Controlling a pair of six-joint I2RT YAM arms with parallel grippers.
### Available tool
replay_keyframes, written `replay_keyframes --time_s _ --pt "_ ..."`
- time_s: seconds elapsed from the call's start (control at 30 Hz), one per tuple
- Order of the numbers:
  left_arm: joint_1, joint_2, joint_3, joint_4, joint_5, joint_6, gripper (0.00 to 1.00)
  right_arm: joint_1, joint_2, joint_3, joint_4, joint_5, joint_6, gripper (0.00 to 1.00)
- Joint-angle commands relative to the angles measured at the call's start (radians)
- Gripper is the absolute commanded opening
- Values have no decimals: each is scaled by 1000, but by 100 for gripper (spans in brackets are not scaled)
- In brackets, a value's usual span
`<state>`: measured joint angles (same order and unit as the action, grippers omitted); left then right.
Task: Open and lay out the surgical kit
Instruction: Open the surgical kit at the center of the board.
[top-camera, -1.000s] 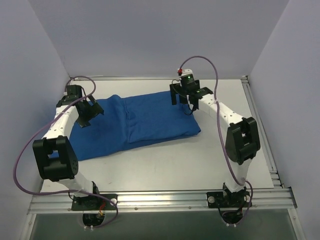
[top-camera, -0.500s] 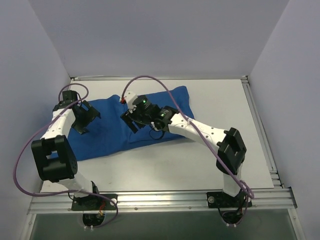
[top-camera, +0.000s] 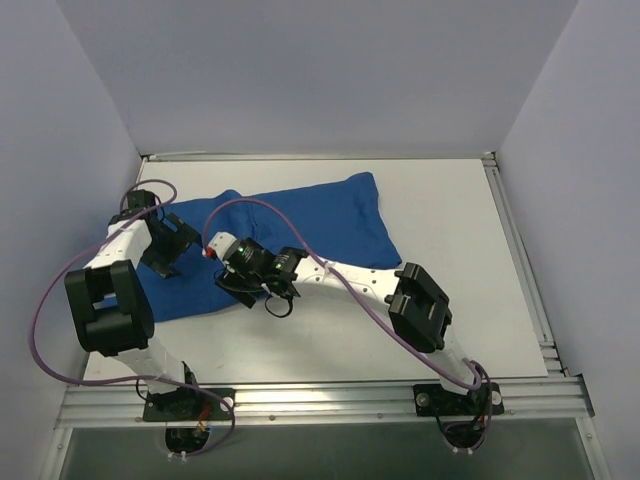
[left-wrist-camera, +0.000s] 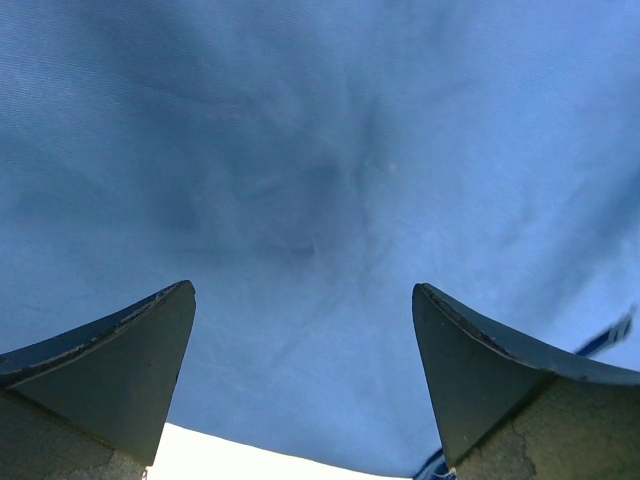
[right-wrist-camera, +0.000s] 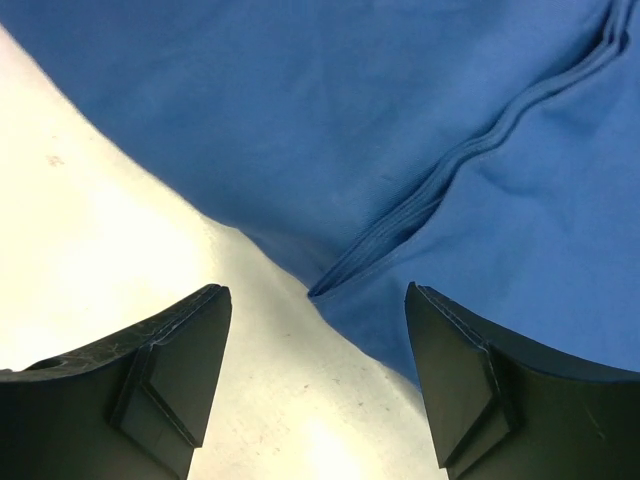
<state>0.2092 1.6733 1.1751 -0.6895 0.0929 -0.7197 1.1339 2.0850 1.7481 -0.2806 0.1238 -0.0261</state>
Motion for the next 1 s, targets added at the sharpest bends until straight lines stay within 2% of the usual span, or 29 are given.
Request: replay_keyframes --time_s 0.0,0.17,0.3,0.73,0.83,0.87,0.93,0.97 --pt "15 17 12 -2 -4 -4 99 1 3 39 -28 108 17 71" --pt "16 26 8 -2 -7 -17 99 7 18 28 -37 189 15 66" --pt "16 40 11 -4 -10 -24 99 7 29 24 -40 198 11 61" --pt "18 114 32 7 5 -50 99 0 52 5 -23 155 5 60" --pt "18 152 69 -16 4 -50 99 -19 44 5 -14 155 12 48" --pt "18 160 78 -21 -1 -49 99 -25 40 5 -12 148 20 36" --pt "18 169 98 -25 2 -49 100 -46 24 2 0 140 26 23" --pt "18 169 101 -22 -2 -47 100 -54 17 1 4 139 26 14"
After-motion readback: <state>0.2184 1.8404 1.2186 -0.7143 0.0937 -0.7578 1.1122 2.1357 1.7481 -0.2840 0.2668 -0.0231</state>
